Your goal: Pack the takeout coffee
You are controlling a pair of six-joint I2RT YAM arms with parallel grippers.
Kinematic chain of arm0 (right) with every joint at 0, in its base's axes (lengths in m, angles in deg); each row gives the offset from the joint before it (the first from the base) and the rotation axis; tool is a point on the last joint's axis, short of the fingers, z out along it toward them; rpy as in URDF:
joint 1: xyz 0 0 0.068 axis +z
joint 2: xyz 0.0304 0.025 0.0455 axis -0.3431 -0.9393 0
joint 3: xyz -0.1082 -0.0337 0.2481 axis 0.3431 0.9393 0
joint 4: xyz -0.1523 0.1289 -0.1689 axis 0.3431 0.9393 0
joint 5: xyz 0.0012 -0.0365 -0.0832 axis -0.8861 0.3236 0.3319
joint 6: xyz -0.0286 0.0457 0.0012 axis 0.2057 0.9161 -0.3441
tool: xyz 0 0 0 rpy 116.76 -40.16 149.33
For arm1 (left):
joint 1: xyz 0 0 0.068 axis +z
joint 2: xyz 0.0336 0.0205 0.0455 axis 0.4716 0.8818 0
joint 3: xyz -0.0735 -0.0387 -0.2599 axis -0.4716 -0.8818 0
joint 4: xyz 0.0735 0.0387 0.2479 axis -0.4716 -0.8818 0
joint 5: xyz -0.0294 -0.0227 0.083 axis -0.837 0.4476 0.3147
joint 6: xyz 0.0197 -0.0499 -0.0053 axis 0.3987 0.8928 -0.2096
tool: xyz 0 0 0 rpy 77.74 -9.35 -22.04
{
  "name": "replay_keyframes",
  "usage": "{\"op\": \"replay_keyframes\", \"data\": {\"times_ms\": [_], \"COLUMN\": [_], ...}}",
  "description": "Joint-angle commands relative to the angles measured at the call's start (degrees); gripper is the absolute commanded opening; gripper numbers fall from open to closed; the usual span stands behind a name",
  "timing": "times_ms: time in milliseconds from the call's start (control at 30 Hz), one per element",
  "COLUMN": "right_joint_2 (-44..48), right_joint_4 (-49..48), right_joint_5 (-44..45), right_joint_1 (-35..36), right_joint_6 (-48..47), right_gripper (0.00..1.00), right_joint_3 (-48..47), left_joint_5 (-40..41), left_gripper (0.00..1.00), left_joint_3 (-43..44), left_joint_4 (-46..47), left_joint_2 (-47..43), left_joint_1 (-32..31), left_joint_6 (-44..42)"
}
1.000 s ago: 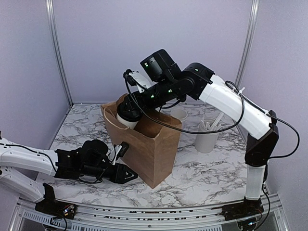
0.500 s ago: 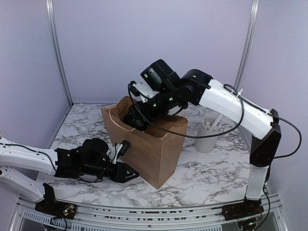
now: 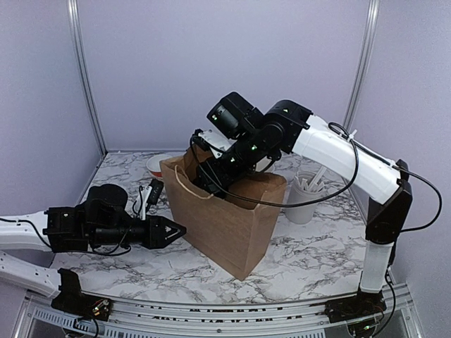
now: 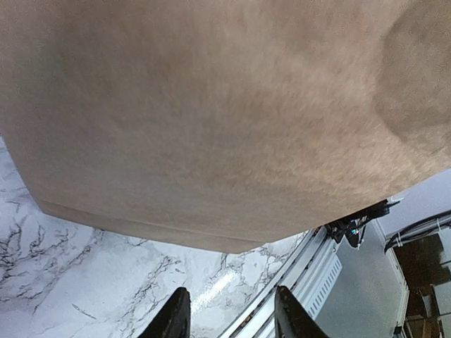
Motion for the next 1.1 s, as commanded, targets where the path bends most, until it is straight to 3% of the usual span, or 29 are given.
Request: {"op": "replay_keyframes", "data": {"times_ms": [0, 133, 233, 433, 567, 767, 1067], "right_joint_2": [-0.19, 0.22, 0.42, 0.60, 1.01, 1.57, 1.00], "right_joint_4": [2.30, 1.24, 0.64, -0.08, -0.66, -1.32, -0.74], "right_joint_5": [0.39, 0.40, 0.25, 0.12, 0.29, -0.14, -0.34], "right_joint_1": [0.69, 0.95, 1.10, 1.78, 1.85, 1.91, 1.86], "right_joint_6": [-2.22, -3.28, -3.91, -5.38, -5.75, -6.17, -7.02], "right_gripper": [0.51, 0.51, 0.51, 0.51, 0.51, 0.51, 0.51], "right_joint_3": [-1.89, -1.06, -0.54, -0.36, 0.13, 1.04, 0.08], "left_joint_5": [10.37, 18.19, 23.31, 26.66, 23.51, 11.27, 1.58], "left_gripper": [0.41, 0.41, 0.46, 0.60, 0.61, 0.60, 0.59], "left_joint_3": [4.16, 9.39, 14.40, 33.22, 43.37, 50.31, 55.76], "left_joint_4": [-11.46, -17.73, -22.15, -35.48, -42.63, -44.69, -44.34], "left_joint_2": [-5.52, -10.79, -12.87, -2.54, 6.09, 13.55, 20.91], "left_joint_1": [0.00, 0.08, 0.16, 2.14, 6.65, 15.61, 18.22], "left_joint_6": [0.45, 1.39, -0.25, -8.45, -13.31, -20.47, -24.27]}}
